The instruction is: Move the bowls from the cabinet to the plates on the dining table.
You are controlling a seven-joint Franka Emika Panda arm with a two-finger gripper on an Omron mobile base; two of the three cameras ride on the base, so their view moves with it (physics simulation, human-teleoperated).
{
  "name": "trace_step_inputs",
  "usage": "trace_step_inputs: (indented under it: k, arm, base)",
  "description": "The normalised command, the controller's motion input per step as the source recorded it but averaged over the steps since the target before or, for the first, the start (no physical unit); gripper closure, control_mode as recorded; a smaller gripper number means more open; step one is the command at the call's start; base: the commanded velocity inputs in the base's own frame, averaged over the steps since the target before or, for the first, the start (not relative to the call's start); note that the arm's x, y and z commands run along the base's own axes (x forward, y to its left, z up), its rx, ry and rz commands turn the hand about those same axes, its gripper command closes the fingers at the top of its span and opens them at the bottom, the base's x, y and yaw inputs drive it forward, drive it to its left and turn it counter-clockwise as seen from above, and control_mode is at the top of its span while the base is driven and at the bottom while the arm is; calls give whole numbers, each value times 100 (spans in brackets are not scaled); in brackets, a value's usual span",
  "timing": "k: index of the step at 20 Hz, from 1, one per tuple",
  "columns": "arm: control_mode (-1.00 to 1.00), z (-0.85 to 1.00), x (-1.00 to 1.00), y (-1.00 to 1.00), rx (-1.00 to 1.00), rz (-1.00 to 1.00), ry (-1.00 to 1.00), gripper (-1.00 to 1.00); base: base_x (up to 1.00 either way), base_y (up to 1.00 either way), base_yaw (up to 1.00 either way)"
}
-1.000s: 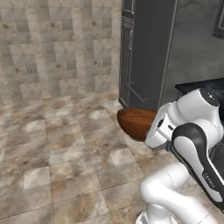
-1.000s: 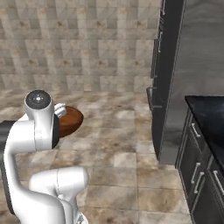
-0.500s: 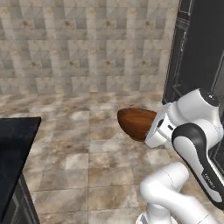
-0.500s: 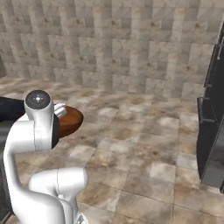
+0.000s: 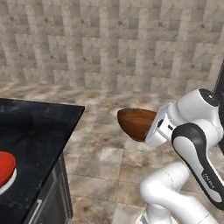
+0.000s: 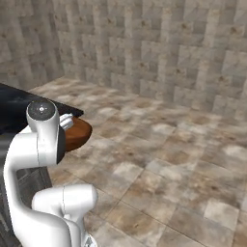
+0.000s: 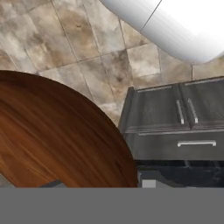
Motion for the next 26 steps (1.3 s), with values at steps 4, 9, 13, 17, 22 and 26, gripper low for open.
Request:
trace_step_inputs:
  k: [4, 9, 13, 17, 22, 26]
  arm:
    - [100, 0, 0, 0, 0, 0, 0, 100]
    - [100, 0, 0, 0, 0, 0, 0, 100]
    - [100, 0, 0, 0, 0, 0, 0, 100]
    - [100, 0, 0, 0, 0, 0, 0, 100]
    - [100, 0, 0, 0, 0, 0, 0, 100]
    - [100, 0, 0, 0, 0, 0, 0, 100]
  base:
    - [-7, 38, 46]
    - [-4, 37, 46]
    - [0, 39, 45]
    - [0, 38, 45]
    - [-4, 46, 43]
    - [-7, 45, 42]
